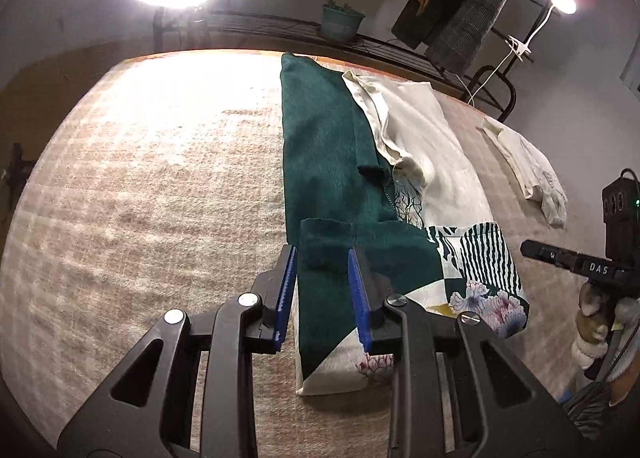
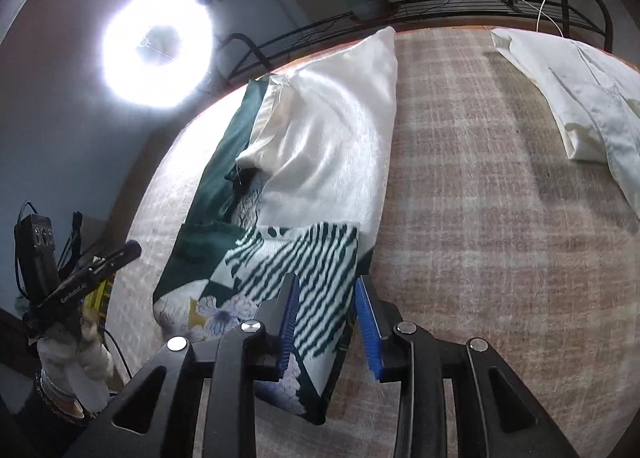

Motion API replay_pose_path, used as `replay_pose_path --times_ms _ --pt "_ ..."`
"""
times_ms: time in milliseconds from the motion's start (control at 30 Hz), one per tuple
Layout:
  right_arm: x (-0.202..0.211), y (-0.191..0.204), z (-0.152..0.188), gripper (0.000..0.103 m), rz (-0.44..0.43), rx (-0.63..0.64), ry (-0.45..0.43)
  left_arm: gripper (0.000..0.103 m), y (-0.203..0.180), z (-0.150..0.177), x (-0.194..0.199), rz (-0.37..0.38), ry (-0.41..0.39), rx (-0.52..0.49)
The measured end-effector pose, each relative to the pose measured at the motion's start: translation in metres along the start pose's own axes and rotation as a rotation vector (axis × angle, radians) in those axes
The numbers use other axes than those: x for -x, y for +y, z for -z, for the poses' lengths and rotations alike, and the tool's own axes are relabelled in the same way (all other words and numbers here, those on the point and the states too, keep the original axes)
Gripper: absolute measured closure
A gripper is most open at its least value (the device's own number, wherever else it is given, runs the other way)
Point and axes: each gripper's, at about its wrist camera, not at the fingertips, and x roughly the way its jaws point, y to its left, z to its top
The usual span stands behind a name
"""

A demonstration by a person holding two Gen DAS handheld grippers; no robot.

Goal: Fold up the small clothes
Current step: 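Lift the hem with both grippers and fold it toward the collar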

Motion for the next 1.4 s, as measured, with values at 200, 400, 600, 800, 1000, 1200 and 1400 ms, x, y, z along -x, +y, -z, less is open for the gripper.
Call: replay_pose_path --times_ms 200,400,600,800,1000,1200,1400 --pt "-0.008 0.007 -0.014 0.068 0.020 0.056 0.000 0.077 -0.005 -0.011 -0.013 -0.016 0.031 -0.071" --pt "-0.016 -0.002 -0.038 0.066 0.068 0.069 -0.015 0.077 0.005 -0.044 -0.032 -0.030 0.031 -0.056" --pt "-0.025 -0.018 -0.080 0.054 0.039 0.021 -0.047 0.070 0.017 -0.093 -0.066 -0.034 0.030 -0.053" --pt "-0.044 -0.046 -0.135 0.052 0.025 -0.032 -0.086 0.058 0.032 -0.140 -0.112 -0.039 0.028 -0.057" --pt "-0.073 -0.069 -0.184 0.052 0.004 -0.060 -0.095 0.057 0.051 -0.185 -0.170 -0.022 0.054 0.012" --pt "-0.106 -0.085 -0.222 0.052 -0.003 -0.079 -0.083 0.057 0.052 -0.216 -0.214 0.001 0.073 0.010" --pt "-0.137 -0.084 -0.249 0.052 0.000 -0.042 -0.066 0.057 0.049 -0.237 -0.235 0.033 0.050 0.036"
